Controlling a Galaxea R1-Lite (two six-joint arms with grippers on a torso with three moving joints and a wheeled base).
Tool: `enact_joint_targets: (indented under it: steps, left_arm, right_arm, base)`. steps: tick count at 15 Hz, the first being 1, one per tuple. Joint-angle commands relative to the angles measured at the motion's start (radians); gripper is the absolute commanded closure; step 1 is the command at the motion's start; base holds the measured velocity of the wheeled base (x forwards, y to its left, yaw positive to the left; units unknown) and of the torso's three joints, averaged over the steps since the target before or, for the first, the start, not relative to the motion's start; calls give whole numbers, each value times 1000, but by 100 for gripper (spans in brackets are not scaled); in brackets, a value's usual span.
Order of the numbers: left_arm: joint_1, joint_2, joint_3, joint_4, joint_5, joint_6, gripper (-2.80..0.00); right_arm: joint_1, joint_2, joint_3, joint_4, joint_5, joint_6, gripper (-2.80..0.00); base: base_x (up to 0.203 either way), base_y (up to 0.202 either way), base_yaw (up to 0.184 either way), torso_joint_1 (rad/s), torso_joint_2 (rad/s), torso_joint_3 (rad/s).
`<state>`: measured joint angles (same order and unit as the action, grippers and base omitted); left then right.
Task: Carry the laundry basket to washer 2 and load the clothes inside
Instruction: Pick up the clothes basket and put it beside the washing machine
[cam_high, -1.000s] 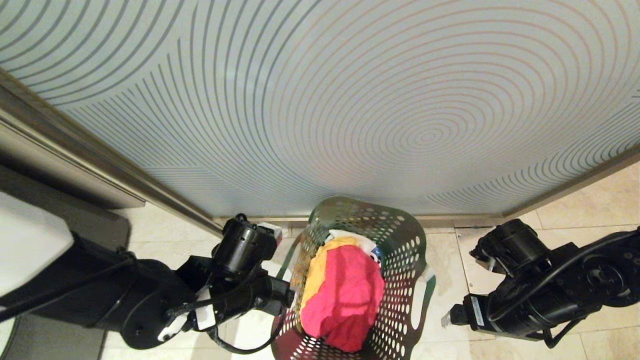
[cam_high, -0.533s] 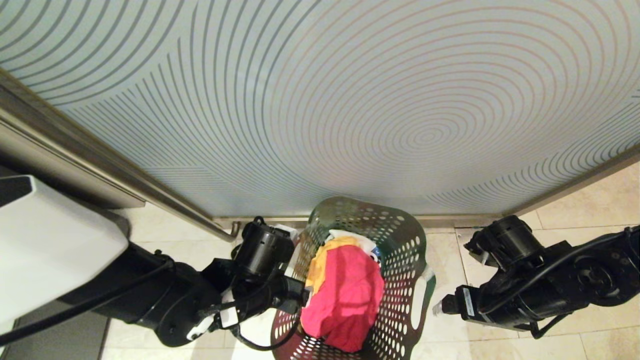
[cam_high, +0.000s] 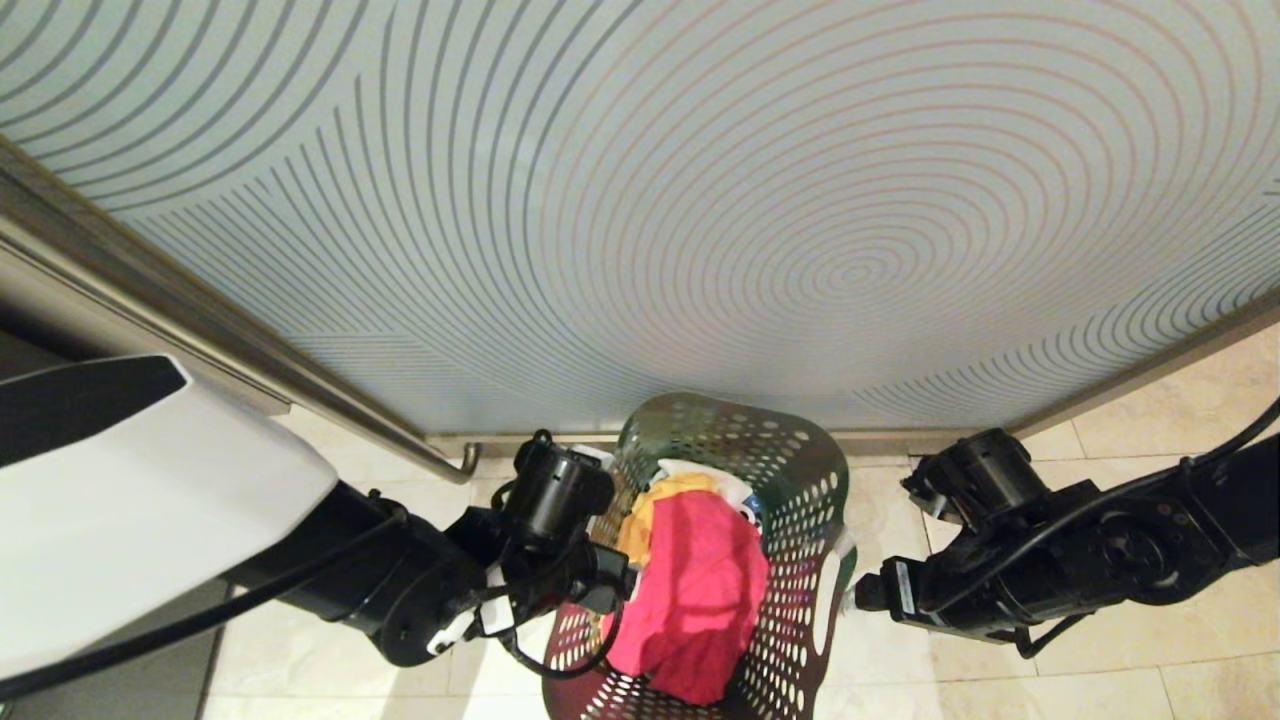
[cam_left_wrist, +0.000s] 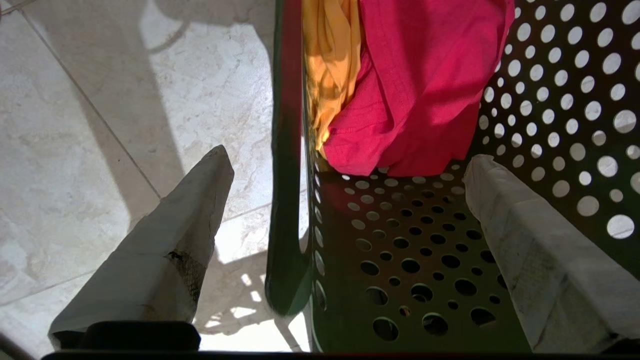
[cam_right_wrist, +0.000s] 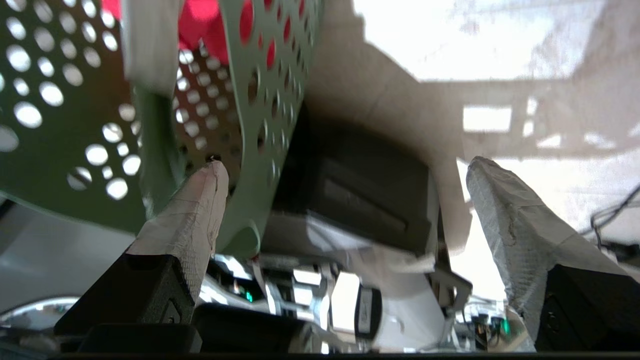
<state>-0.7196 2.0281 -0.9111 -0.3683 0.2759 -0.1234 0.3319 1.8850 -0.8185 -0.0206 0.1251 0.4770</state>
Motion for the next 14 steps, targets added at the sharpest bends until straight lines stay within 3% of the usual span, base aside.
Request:
enact_joint_targets:
  steps: [1, 5, 10, 14]
  left_arm:
    - [0, 14, -8, -1, 0, -2, -280]
    - [0, 15, -9, -1, -48, -2, -280]
    - [0, 34, -17, -1, -50, 18, -280]
    - [0, 64, -31, -2, -50, 16, -280]
  right_arm:
    - [1, 34, -42, -5, 3, 3, -280]
    - [1, 82, -122, -8, 22, 8, -280]
    - [1, 50, -149, 1, 59, 7, -280]
    - [7, -109, -140, 163, 60, 2, -280]
  base:
    - [0, 0, 0, 0, 0, 0]
    - [0, 0, 0, 0, 0, 0]
    - [0, 0, 0, 0, 0, 0]
    - [0, 0, 0, 0, 0, 0]
